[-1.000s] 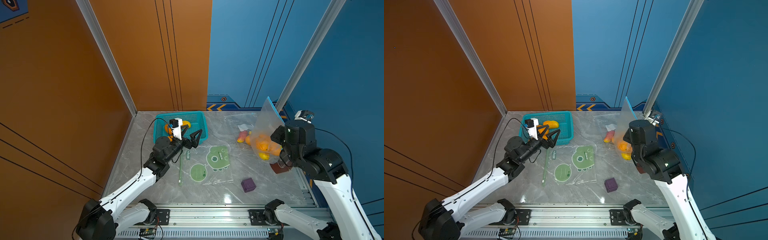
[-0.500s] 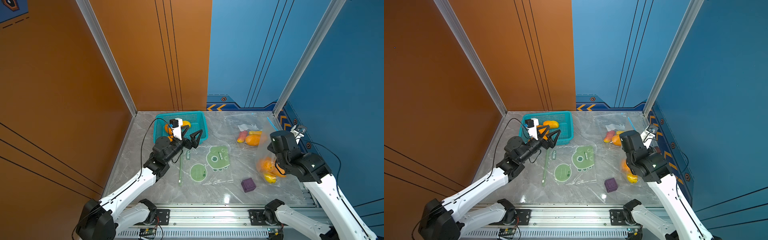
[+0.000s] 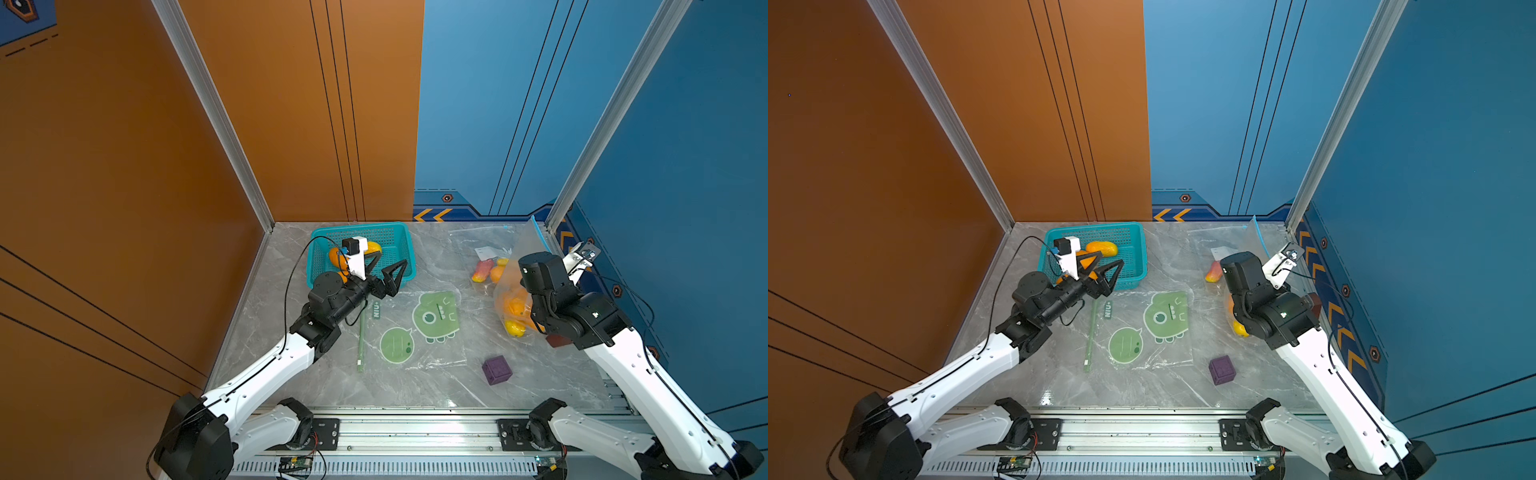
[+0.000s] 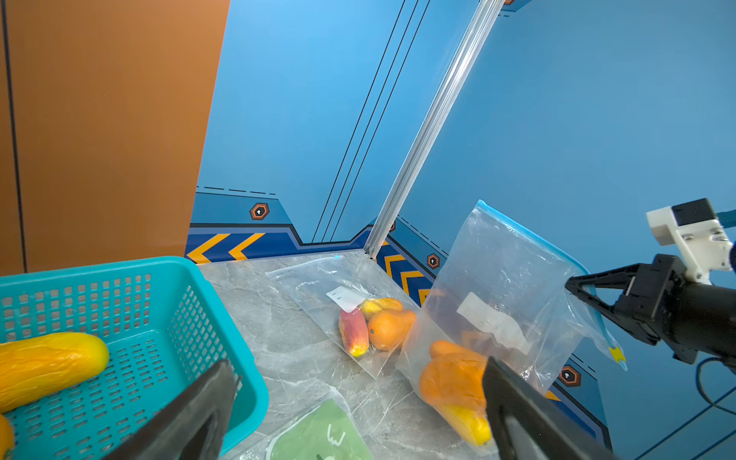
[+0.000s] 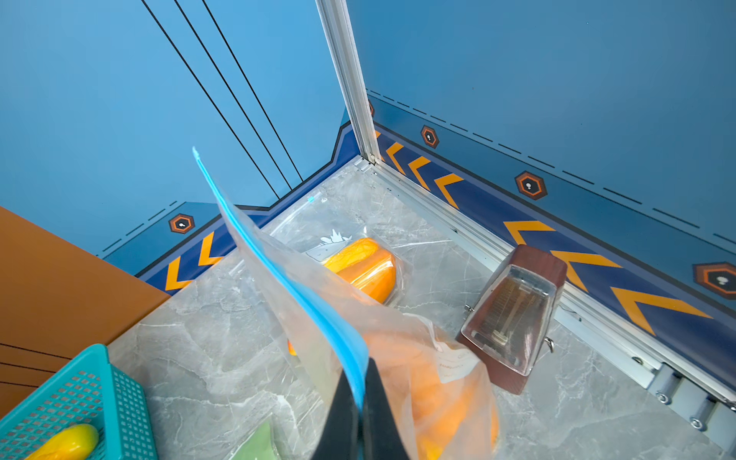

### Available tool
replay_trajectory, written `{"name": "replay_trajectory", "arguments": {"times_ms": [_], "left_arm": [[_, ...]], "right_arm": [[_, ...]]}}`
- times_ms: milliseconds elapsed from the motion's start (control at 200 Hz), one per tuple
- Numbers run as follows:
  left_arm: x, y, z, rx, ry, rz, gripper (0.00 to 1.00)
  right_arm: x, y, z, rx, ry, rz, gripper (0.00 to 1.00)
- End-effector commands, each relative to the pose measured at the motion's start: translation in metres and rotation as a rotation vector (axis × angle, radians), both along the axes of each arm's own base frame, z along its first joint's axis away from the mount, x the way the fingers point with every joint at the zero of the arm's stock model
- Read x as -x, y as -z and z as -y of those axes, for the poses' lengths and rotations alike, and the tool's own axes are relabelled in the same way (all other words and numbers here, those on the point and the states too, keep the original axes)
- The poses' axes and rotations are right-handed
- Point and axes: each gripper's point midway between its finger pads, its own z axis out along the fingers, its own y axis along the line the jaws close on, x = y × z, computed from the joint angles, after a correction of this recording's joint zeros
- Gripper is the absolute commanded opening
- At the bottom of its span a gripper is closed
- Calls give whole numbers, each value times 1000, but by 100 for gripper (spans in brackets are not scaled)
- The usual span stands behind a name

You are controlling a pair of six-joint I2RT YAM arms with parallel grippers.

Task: Place the mango in a zip-top bag and seal the zipper
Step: Place the zipper food storage bag at the center of the board.

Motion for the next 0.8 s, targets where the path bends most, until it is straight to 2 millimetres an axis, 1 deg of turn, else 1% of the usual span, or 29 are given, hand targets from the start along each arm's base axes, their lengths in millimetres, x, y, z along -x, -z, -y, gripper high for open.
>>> {"name": "replay_trajectory", "arguments": {"times_ms": [0,75,145,205,300,415,561,706,796], "left_arm": [[14,6,44,-72,123,42,98],[25,18,72,-126,175,56,98],[33,28,93,-159,204,56,98],[38,33,105,-167,232,48,98],[44,37,117,-170,256,36,98],[45,38,122,-167,270,27,98],[46,37,120,-156,286,22,98],[43,38,113,-132,302,-10,98],[41,39,105,-121,304,-22,98]], "right_arm": [[0,-6,6,-63,91,105,0],[-3,-3,6,-95,129,128,0],[-3,-2,8,-113,160,151,0],[2,-5,13,-113,195,176,0],[15,-14,20,-89,244,223,0],[27,-23,20,-66,257,264,0],[28,-23,15,-66,273,300,0],[19,-28,7,-45,306,324,0],[6,-26,-1,-13,318,300,0]]}}
